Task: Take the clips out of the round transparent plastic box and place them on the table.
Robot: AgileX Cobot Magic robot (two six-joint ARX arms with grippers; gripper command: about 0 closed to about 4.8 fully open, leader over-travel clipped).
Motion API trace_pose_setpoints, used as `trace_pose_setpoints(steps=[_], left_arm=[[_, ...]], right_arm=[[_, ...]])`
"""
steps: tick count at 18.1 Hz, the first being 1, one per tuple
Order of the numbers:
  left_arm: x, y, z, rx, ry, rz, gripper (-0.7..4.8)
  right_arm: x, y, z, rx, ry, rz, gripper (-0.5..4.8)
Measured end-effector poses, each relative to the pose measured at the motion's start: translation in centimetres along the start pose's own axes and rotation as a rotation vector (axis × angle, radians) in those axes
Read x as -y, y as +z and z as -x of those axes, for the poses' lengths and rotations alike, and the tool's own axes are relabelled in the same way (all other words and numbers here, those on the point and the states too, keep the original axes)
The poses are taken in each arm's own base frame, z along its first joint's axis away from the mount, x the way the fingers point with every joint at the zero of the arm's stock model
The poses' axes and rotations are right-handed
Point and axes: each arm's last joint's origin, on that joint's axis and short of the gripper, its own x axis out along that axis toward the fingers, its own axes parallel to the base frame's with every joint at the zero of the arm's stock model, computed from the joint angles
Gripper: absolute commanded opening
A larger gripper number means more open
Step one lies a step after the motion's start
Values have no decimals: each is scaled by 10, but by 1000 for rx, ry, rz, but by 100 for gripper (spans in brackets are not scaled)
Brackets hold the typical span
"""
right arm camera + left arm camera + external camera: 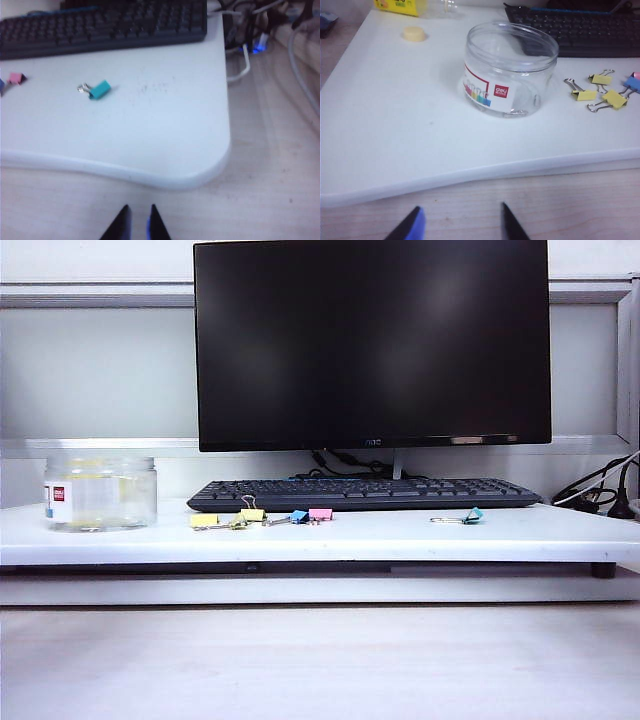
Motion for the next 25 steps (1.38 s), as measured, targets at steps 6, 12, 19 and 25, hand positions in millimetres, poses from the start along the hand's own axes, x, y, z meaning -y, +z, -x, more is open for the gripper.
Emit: trace_pose_setpoints(steps=[6,12,19,25], left_arm=[[0,0,0,0,0,0,205],[0,0,0,0,0,0,205],[0,0,0,0,-1,0,205],[10,-1,-1,-12,-109,-27,205]], right_arm=[[0,1,0,8,1,1,53],[0,1,0,8,1,1,53],[0,1,0,8,0,1,53],[0,1,0,8,1,1,53]])
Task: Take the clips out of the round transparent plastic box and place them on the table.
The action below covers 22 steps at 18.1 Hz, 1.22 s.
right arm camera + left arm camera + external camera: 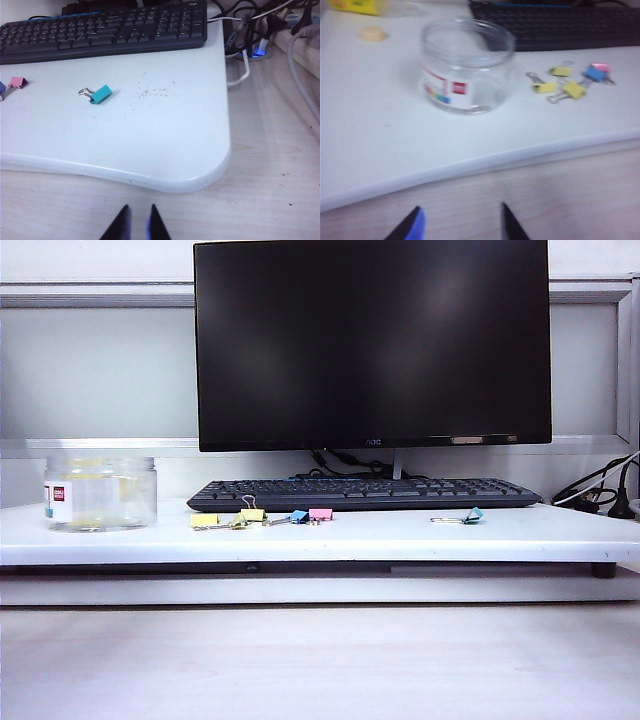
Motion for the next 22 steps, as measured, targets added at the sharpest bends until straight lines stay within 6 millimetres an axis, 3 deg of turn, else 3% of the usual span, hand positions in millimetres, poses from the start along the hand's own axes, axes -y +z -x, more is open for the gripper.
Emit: trace_pose_setpoints(steps=[9,22], left_arm=[[4,0,-1,-2,-43,-121,205],[4,4,-1,44,-37,-113,205]], right_arm=[[0,0,0,0,0,0,53],[0,0,0,0,0,0,53]])
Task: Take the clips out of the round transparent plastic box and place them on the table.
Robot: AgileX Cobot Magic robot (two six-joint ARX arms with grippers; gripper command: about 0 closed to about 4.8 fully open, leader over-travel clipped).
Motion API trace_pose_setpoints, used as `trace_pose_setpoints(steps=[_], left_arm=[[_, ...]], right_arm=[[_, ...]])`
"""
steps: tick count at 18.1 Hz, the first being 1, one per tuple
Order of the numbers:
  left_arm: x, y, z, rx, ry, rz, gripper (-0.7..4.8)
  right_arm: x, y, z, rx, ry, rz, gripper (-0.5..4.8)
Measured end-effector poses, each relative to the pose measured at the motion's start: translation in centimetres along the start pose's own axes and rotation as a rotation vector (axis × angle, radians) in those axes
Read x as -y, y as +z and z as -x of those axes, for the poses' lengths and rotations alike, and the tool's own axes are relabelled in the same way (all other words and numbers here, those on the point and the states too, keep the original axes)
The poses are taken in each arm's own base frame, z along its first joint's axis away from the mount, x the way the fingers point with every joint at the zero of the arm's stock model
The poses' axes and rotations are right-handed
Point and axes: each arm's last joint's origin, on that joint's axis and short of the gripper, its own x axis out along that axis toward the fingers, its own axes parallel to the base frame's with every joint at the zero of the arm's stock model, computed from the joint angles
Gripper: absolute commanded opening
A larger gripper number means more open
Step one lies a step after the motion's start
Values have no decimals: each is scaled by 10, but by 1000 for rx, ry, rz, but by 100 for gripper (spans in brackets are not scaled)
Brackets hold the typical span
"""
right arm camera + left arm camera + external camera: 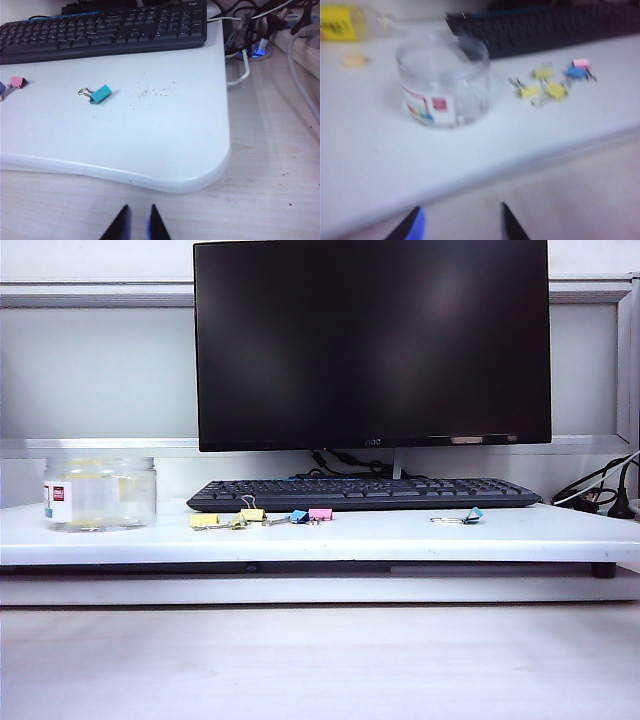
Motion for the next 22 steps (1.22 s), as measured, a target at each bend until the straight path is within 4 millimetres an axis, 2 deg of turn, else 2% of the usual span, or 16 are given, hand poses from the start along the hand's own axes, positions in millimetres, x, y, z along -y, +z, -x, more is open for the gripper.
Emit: trace_pose_setpoints(steps=[4,8,22], left_arm=[[-3,2,0,26,101,73,205],[-2,-3,-2,11,97,101,205],[-2,-3,-2,15,92,103,205]], right_arm=[[0,0,0,0,0,0,53],[0,0,0,0,0,0,53],[0,0,0,0,0,0,53]])
